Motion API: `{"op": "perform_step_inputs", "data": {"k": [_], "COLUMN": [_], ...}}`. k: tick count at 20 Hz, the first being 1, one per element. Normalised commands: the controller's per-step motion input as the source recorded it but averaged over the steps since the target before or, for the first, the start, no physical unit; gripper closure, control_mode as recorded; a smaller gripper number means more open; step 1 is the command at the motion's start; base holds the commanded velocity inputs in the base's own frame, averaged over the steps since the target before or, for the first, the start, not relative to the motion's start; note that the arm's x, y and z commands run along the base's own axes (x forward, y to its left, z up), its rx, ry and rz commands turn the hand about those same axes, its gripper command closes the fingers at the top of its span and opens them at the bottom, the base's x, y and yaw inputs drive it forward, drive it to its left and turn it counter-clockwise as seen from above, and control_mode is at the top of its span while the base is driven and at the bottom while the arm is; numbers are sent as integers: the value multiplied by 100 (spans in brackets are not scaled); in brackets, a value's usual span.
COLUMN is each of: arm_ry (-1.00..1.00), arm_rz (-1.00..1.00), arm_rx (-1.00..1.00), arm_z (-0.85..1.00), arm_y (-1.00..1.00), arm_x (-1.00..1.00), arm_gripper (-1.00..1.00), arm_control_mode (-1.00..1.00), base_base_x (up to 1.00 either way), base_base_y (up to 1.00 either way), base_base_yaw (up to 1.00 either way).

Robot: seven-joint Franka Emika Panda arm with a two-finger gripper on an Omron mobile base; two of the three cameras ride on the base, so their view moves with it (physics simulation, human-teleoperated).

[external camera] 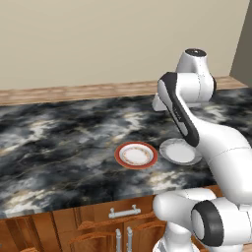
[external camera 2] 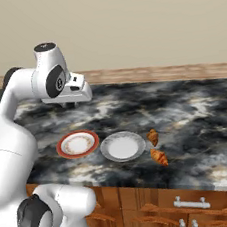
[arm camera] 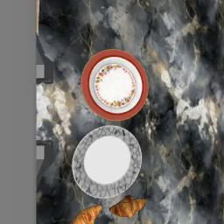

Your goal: Place the pastries on the plates.

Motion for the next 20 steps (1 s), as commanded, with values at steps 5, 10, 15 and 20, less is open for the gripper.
{"op": "perform_step_inputs", "data": {"k": [5,10,15,20], "arm_ry": [0,0,2,3], "arm_rz": [0,0,1,3], "arm_rx": [0,0,0,-3], "arm_z": [-1,-9,-17,-39], "arm_y": [-26,-46,-47,-63], "arm_x": [-22,-27,-15,-15], "arm_gripper": [-100,-100,-100,-100], "arm_control_mode": [-100,-100,-100,-100], "base_base_x": [0,0,0,0], "base_base_y": [0,0,0,0], "base_base_yaw": [0,0,0,0]}}
